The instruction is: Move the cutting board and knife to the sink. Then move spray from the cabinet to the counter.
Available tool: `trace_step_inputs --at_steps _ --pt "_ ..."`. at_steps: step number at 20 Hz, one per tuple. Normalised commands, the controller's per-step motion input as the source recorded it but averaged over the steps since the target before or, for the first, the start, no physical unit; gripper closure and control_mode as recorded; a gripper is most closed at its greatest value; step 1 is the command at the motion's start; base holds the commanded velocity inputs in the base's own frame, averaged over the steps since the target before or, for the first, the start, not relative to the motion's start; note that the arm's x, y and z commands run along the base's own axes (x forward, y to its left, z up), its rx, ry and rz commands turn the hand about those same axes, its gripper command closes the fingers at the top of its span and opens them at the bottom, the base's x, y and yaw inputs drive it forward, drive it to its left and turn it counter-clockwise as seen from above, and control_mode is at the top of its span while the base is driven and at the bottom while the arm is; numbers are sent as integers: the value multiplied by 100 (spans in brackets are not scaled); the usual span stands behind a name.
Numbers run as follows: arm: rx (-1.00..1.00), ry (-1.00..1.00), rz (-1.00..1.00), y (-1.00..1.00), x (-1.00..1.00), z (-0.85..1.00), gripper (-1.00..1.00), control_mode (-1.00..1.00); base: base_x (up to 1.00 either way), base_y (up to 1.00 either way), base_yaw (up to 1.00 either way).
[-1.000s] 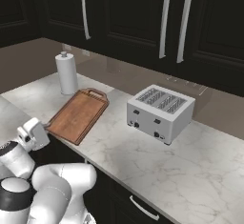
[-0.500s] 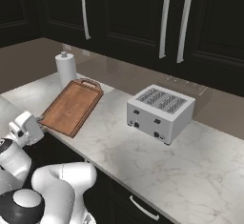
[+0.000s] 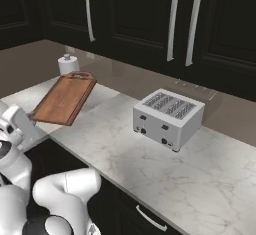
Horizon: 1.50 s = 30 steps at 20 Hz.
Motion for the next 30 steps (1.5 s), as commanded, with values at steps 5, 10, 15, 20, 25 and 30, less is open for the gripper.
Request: trace_step_inputs --at_steps 5,10,15,20,25,30 --pt "-7 29 1 0 -10 20 100 -100 0 0 0" --pt "0 27 0 -8 -6 8 100 -100 0 0 0" --pt "0 13 0 -14 -17 3 100 -100 0 0 0" --pt "0 2 0 -7 -29 0 100 -100 0 0 0" --pt "0 -6 0 -5 -35 0 100 -100 0 0 0" --pt "0 -9 0 -21 -24 3 100 -100 0 0 0"
